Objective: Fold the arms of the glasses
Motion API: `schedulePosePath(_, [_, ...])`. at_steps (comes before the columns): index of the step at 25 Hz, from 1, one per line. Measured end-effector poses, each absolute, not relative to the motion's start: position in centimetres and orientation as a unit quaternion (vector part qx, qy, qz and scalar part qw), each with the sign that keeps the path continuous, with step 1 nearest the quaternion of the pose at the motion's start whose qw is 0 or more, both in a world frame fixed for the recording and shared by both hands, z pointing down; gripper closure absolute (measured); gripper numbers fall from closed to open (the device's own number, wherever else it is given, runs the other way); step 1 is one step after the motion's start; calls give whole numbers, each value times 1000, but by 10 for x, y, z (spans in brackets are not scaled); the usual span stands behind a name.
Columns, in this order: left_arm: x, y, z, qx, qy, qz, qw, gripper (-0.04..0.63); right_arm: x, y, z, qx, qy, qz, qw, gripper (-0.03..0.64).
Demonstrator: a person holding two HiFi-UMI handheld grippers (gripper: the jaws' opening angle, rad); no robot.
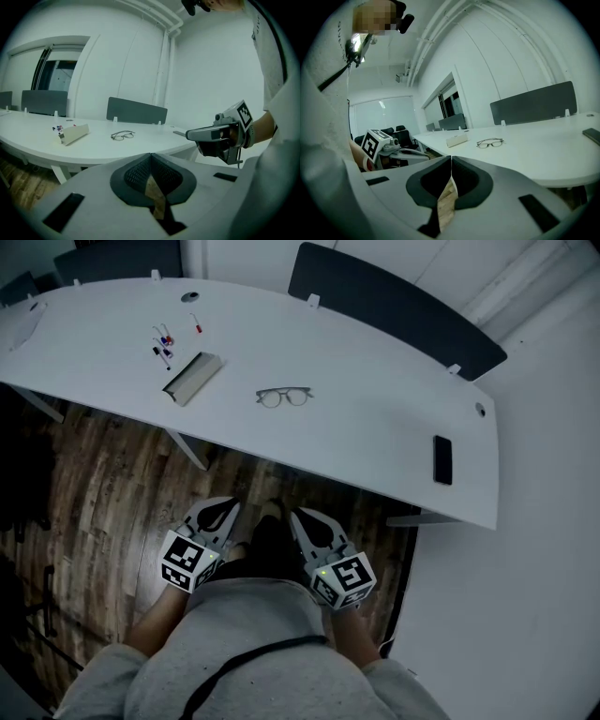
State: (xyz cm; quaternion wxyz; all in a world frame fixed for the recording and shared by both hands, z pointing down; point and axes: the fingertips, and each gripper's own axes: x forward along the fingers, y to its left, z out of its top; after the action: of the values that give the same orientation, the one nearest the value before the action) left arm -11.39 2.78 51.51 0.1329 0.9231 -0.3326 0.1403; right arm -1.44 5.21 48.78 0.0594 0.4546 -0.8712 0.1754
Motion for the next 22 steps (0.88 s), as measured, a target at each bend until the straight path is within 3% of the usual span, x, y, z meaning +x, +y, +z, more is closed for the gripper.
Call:
schedulePosePath(14, [-112, 85, 478, 917, -367, 110, 109, 580, -28, 111, 458, 411, -900, 134, 59, 595])
schedulePosePath(22, [-59, 161, 468, 915, -376, 99, 106, 580, 14, 193, 452, 390, -908, 138, 65, 595])
